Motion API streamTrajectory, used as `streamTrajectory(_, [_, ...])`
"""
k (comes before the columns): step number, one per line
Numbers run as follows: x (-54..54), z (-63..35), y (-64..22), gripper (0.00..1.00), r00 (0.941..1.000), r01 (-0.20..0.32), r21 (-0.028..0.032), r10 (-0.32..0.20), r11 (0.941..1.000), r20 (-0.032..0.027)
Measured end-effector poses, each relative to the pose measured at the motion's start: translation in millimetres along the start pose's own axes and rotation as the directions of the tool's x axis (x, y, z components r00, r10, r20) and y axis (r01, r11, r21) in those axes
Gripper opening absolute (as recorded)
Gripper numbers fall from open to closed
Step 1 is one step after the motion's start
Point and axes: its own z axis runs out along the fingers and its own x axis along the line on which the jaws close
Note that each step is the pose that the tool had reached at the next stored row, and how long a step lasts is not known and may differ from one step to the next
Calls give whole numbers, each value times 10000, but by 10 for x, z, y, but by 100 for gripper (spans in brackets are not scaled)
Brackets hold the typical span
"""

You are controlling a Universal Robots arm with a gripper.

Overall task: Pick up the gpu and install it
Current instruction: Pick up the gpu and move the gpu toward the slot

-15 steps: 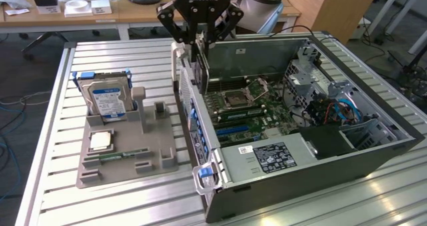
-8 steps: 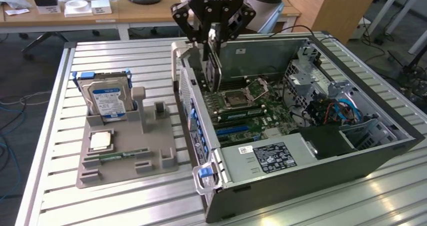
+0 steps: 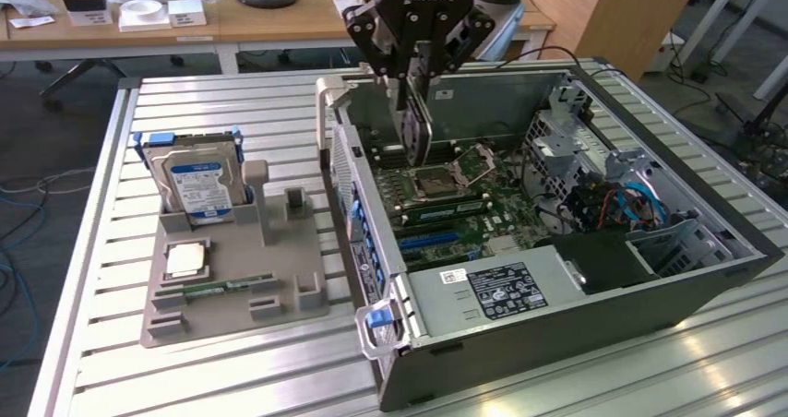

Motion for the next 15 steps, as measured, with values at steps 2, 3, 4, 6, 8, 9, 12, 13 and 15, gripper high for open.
streamTrajectory(2, [-52, 1, 2, 27, 10000, 0, -3, 0, 10000, 0])
streamTrajectory(3, [-77, 2, 3, 27, 10000, 0, -5, 0, 10000, 0])
streamTrajectory(4, [-104, 3, 4, 27, 10000, 1, -6, -1, 10000, 0])
streamTrajectory(6, [-146, 3, 5, 27, 10000, 2, -7, -2, 10000, 0])
streamTrajectory(8, [-183, 4, 7, 27, 10000, 0, -8, 0, 10000, 0])
streamTrajectory(9, [-204, 5, 8, 27, 10000, 1, -9, -1, 10000, 0])
streamTrajectory(12, [-262, 6, 10, 27, 10000, 2, -11, -2, 10000, 0])
streamTrajectory(13, [-285, 6, 10, 27, 10000, 2, -12, -2, 10000, 0])
streamTrajectory(15, [-334, 7, 12, 27, 10000, 1, -13, -1, 10000, 0])
